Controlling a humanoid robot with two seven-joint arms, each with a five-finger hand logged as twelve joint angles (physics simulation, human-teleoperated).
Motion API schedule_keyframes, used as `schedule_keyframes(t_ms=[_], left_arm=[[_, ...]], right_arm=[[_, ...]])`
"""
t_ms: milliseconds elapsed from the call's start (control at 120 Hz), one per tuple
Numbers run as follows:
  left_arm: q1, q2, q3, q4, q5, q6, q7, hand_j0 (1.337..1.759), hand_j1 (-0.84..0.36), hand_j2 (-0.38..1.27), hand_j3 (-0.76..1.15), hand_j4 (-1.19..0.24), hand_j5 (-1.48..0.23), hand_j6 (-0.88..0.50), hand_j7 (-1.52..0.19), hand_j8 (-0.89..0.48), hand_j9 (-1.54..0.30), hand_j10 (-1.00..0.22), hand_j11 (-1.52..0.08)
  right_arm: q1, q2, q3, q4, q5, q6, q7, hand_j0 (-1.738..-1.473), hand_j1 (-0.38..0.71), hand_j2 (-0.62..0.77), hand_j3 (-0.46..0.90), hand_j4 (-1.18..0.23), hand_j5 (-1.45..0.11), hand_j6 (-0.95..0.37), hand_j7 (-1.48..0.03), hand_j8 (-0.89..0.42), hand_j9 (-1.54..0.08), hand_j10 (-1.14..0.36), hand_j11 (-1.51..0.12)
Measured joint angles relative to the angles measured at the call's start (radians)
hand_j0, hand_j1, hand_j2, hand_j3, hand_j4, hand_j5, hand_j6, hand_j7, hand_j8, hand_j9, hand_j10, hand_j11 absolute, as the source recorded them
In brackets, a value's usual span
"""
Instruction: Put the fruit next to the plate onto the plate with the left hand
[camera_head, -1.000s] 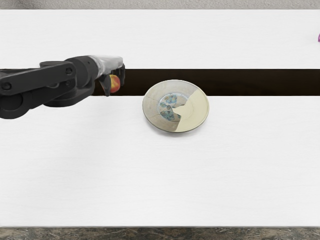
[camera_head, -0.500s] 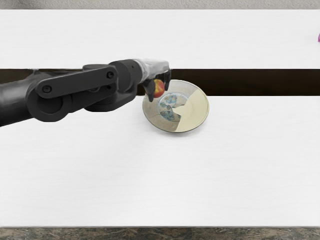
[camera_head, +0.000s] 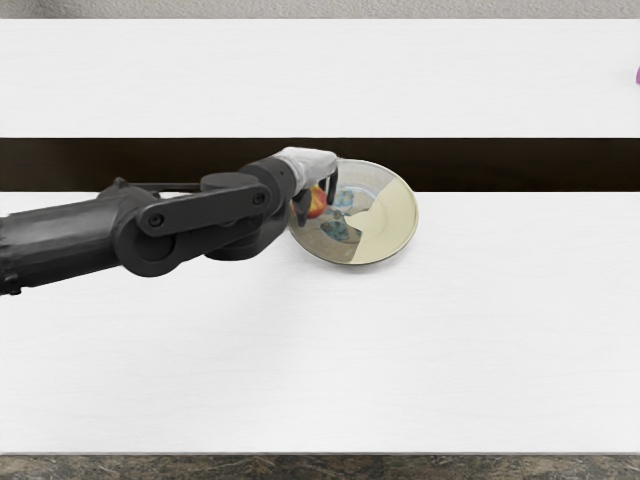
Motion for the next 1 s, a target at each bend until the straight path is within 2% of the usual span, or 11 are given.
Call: schedule_keyframes(t_ms=[400,433,617,683,783,933,1000], left_arm=[[0.001,-0.038,0.02,0.022,0.002,0.013,0.0,1.654,-0.34,0.43,0.0,-0.69,-0.96,-0.47,-0.92,-0.47,-0.94,-0.7,-0.94],[0.004,-0.042,0.019,0.022,0.0,0.013,0.0,1.655,-0.31,0.39,0.0,-0.65,-0.89,-0.46,-0.86,-0.47,-0.88,-0.65,-0.88],[-0.007,-0.037,-0.003,0.013,-0.011,0.014,0.0,1.657,0.01,0.17,0.0,-0.32,-0.44,-0.25,-0.42,-0.25,-0.43,-0.32,-0.43],[-0.032,0.032,-0.045,-0.016,-0.042,-0.004,0.001,1.657,0.09,0.13,0.0,-0.24,-0.33,-0.19,-0.32,-0.19,-0.33,-0.25,-0.33],[-0.051,0.111,-0.129,-0.079,-0.166,-0.072,0.001,1.658,0.18,0.08,0.0,-0.16,-0.22,-0.13,-0.21,-0.13,-0.21,-0.16,-0.21],[-0.019,0.351,-0.292,-0.211,-0.531,-0.345,0.001,1.658,0.25,0.04,0.0,-0.09,-0.12,-0.07,-0.12,-0.08,-0.12,-0.09,-0.12],[0.028,0.443,-0.35,-0.248,-0.675,-0.45,0.001,1.658,0.27,0.03,0.0,-0.07,-0.1,-0.06,-0.09,-0.06,-0.1,-0.07,-0.1]], right_arm=[[0.0,0.0,0.0,0.0,0.0,0.0,0.0,-1.658,-0.35,0.0,0.0,0.0,0.0,0.0,0.0,0.0,0.0,0.0,0.0],[0.0,0.0,0.0,0.0,0.0,0.0,0.0,-1.658,-0.35,0.0,0.0,0.0,0.0,0.0,0.0,0.0,0.0,0.0,0.0],[0.0,0.0,0.0,0.0,0.0,0.0,0.0,-1.658,-0.35,0.0,0.0,0.0,0.0,0.0,0.0,0.0,0.0,0.0,0.0],[0.0,0.0,0.0,0.0,0.0,0.0,0.0,-1.658,-0.35,0.0,0.0,0.0,0.0,0.0,0.0,0.0,0.0,0.0,0.0],[0.0,0.0,0.0,0.0,0.0,0.0,0.0,-1.658,-0.35,0.0,0.0,0.0,0.0,0.0,0.0,0.0,0.0,0.0,0.0],[0.0,0.0,0.0,0.0,0.0,0.0,0.0,-1.658,-0.35,0.0,0.0,0.0,0.0,0.0,0.0,0.0,0.0,0.0,0.0],[0.0,0.0,0.0,0.0,0.0,0.0,0.0,-1.658,-0.35,0.0,0.0,0.0,0.0,0.0,0.0,0.0,0.0,0.0,0.0]])
